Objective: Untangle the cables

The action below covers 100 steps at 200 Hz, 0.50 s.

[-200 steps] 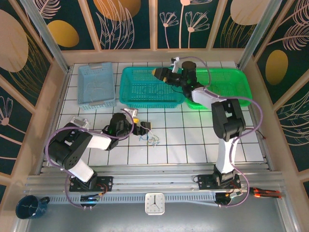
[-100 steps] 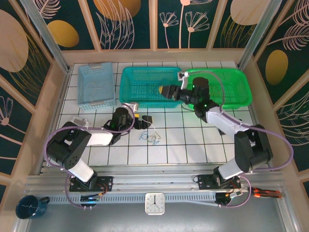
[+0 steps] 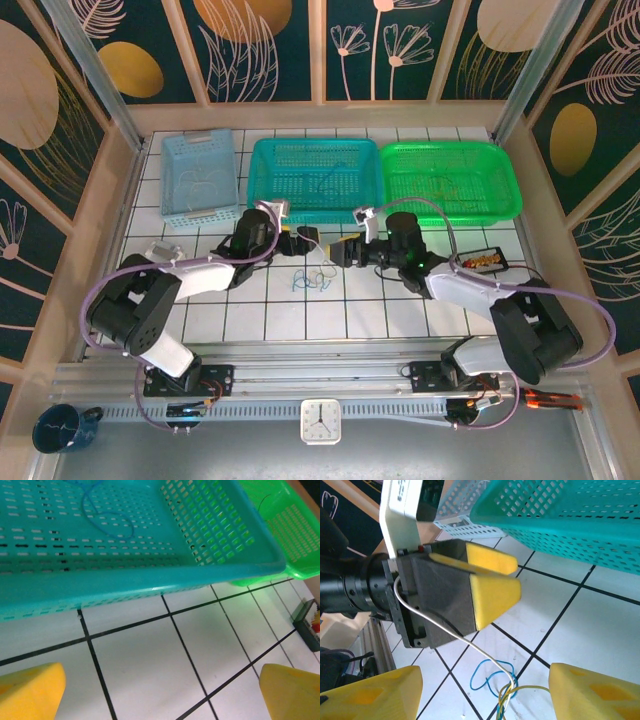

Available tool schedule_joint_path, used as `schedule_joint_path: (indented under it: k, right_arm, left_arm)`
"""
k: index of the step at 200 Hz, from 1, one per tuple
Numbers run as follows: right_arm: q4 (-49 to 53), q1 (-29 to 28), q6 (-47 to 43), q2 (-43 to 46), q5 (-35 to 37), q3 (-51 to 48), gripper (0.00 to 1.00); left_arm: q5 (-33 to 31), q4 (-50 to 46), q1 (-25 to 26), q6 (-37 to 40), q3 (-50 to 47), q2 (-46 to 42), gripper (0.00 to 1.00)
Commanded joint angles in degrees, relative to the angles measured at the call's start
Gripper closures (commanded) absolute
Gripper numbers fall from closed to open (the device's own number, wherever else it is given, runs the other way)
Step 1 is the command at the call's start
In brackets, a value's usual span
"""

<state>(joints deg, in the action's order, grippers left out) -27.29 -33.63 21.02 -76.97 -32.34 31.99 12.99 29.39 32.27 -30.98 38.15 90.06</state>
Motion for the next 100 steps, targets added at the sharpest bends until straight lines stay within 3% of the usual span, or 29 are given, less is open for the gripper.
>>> schedule_joint_path:
  k: [1, 70, 89, 100]
  right_arm:
    - [-7.7, -1.3, -1.7, -1.6, 0.6, -0.2, 0.33]
    - [-18.1, -4.5, 1.9, -11.8, 2.2, 0.1, 0.34]
    - [-21.8, -4.7, 3.5, -15.5, 4.2, -0.8, 0.41]
    - [-23.7, -4.7, 4.3, -17.3, 5.2, -1.5, 0.5]
  left_arm:
    - [0.6, -2.5, 0.1, -1.3, 2.6, -2.1, 0.01]
    - [1.3, -5.1, 0.2, -2.6, 5.7, -3.3, 0.01]
    - [1.9, -5.2, 0.2, -3.2, 6.5, -3.8, 0.01]
    - [2.2, -5.6, 0.1, -3.5, 7.1, -4.4, 0.01]
